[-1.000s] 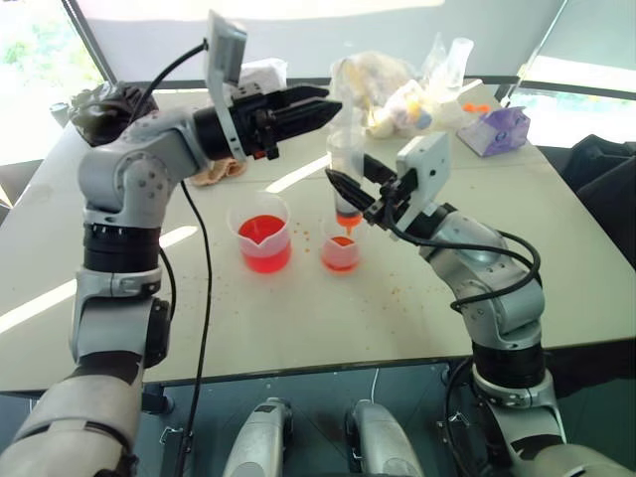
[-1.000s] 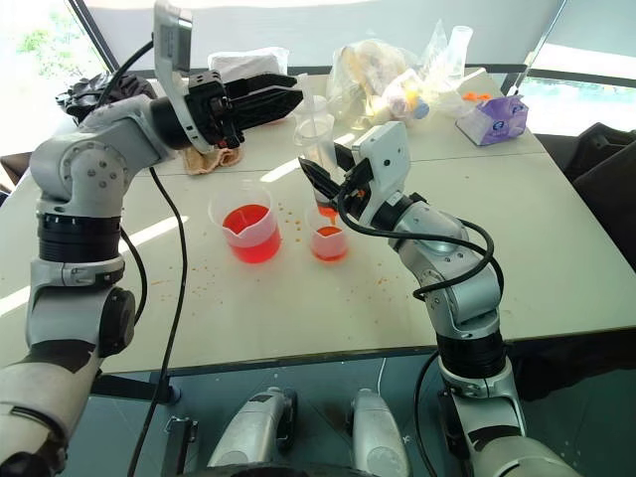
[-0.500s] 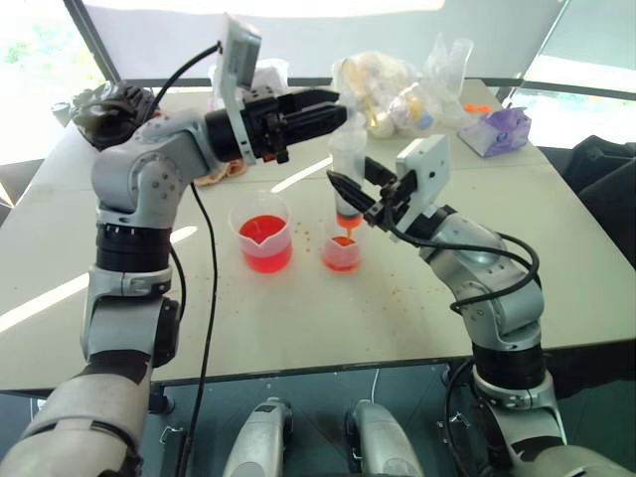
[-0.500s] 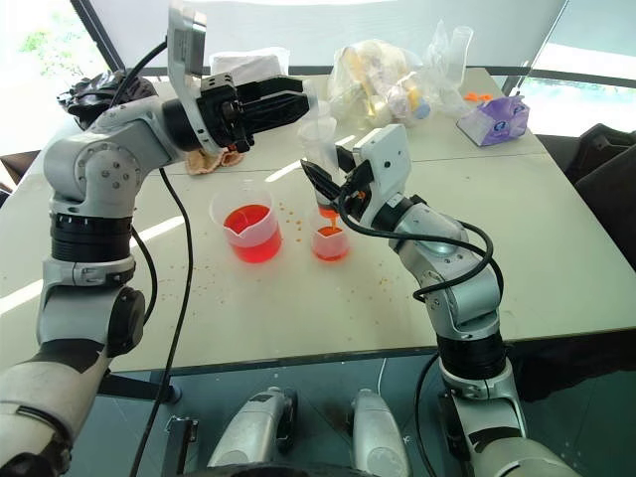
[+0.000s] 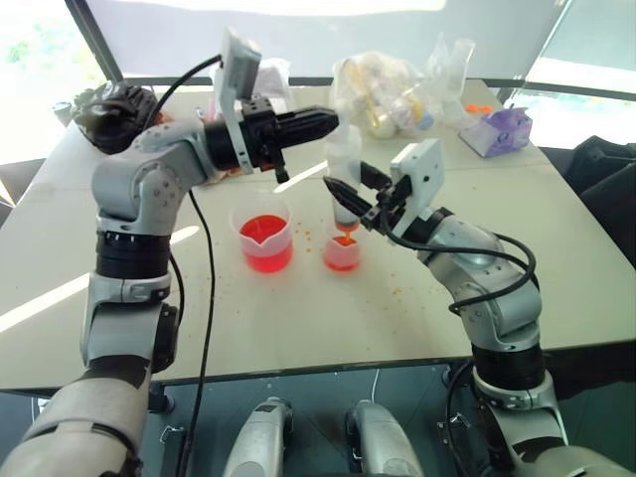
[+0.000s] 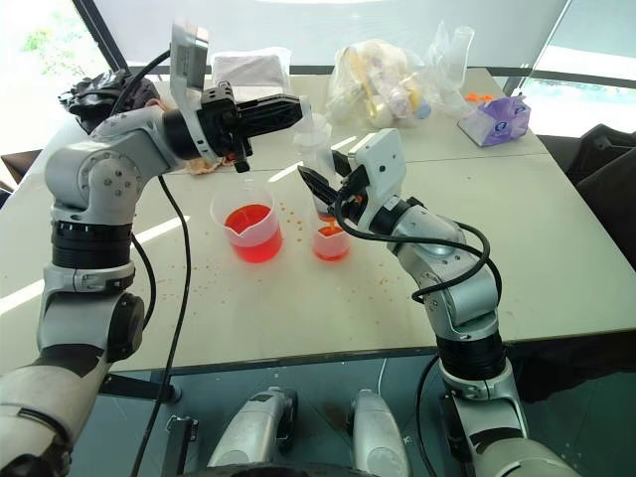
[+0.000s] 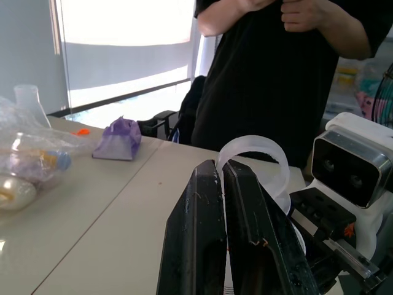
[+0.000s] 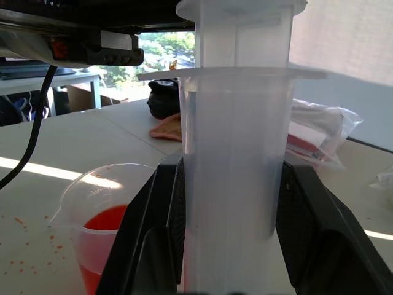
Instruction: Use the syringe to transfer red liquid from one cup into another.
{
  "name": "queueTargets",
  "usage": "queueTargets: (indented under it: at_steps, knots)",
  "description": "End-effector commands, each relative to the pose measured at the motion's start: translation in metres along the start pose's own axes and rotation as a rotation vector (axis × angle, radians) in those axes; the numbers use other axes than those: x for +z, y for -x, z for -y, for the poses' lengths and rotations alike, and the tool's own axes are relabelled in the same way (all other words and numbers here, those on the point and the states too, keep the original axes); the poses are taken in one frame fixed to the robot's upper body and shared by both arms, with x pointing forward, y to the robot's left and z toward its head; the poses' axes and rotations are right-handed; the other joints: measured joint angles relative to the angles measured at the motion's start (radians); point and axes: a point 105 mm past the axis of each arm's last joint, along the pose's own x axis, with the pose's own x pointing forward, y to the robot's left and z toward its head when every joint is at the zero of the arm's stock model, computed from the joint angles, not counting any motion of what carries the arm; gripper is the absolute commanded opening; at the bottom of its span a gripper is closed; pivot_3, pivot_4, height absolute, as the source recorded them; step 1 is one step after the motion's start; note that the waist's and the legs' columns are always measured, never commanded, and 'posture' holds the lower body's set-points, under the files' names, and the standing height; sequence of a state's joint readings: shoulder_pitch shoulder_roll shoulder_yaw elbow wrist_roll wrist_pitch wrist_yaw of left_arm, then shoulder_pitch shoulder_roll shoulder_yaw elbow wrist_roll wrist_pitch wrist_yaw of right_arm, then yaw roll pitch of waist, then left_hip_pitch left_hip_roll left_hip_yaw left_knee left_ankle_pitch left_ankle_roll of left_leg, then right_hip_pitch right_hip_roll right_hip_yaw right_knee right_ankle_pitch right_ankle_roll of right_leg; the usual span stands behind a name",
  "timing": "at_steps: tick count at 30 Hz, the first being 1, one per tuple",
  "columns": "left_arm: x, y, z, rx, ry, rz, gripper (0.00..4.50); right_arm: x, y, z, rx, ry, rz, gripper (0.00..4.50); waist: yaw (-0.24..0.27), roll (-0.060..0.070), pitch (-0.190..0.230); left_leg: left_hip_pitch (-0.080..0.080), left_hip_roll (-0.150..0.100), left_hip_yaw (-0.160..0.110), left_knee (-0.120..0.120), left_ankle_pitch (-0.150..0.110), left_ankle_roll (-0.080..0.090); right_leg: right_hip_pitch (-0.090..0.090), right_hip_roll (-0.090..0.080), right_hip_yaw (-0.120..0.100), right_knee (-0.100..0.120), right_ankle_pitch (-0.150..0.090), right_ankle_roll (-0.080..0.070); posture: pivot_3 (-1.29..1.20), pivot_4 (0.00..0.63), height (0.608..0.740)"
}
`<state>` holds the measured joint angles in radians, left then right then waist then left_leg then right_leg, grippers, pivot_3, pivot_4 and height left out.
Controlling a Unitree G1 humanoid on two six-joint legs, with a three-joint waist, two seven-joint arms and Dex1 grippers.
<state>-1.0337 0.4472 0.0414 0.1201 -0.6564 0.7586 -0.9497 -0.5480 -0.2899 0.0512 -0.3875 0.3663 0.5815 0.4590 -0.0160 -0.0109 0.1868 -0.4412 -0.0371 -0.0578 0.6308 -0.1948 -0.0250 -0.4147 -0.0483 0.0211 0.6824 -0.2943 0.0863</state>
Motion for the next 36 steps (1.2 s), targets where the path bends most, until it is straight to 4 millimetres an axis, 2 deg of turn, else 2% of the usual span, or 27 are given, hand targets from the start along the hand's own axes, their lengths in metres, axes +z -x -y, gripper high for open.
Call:
queueTargets:
  at_steps: [1, 27, 30, 35, 36]
  knots:
    - [-0.0048, -0.0078, 0.0103, -0.052, -0.011, -0.033, 0.02, 0.0251, -0.0017, -0.0047, 0.022, 0.045, 0.097, 1.42, 0.001, 0.000, 0.000, 0.000, 0.000, 0.000, 0.000, 0.000, 0.000, 0.000, 0.000, 0.000, 0.000, 0.000, 0.000, 0.00, 0.150, 0.736]
    - [-0.0124, -0.0070, 0.0163, -0.045, 0.011, -0.041, 0.02, 0.0329, -0.0034, 0.0027, 0.020, 0.058, 0.110, 1.42, 0.000, 0.000, 0.000, 0.000, 0.000, 0.000, 0.000, 0.000, 0.000, 0.000, 0.000, 0.000, 0.000, 0.000, 0.000, 0.00, 0.150, 0.736]
    - [-0.0115, -0.0060, 0.0142, -0.027, 0.021, -0.036, 0.90, 0.0326, -0.0030, 0.0030, 0.022, 0.059, 0.108, 1.42, 0.001, 0.000, 0.000, 0.000, 0.000, 0.000, 0.000, 0.000, 0.000, 0.000, 0.000, 0.000, 0.000, 0.000, 0.000, 0.00, 0.150, 0.736]
    - [-0.0108, -0.0048, 0.0146, -0.022, 0.003, -0.034, 1.93, 0.0333, -0.0030, 0.0033, 0.026, 0.062, 0.109, 1.42, 0.000, 0.000, 0.000, 0.000, 0.000, 0.000, 0.000, 0.000, 0.000, 0.000, 0.000, 0.000, 0.000, 0.000, 0.000, 0.00, 0.150, 0.736]
    - [-0.0095, -0.0040, 0.0144, -0.019, 0.001, -0.028, 1.93, 0.0335, -0.0030, 0.0034, 0.027, 0.062, 0.109, 1.42, 0.000, 0.000, 0.000, 0.000, 0.000, 0.000, 0.000, 0.000, 0.000, 0.000, 0.000, 0.000, 0.000, 0.000, 0.000, 0.00, 0.150, 0.736]
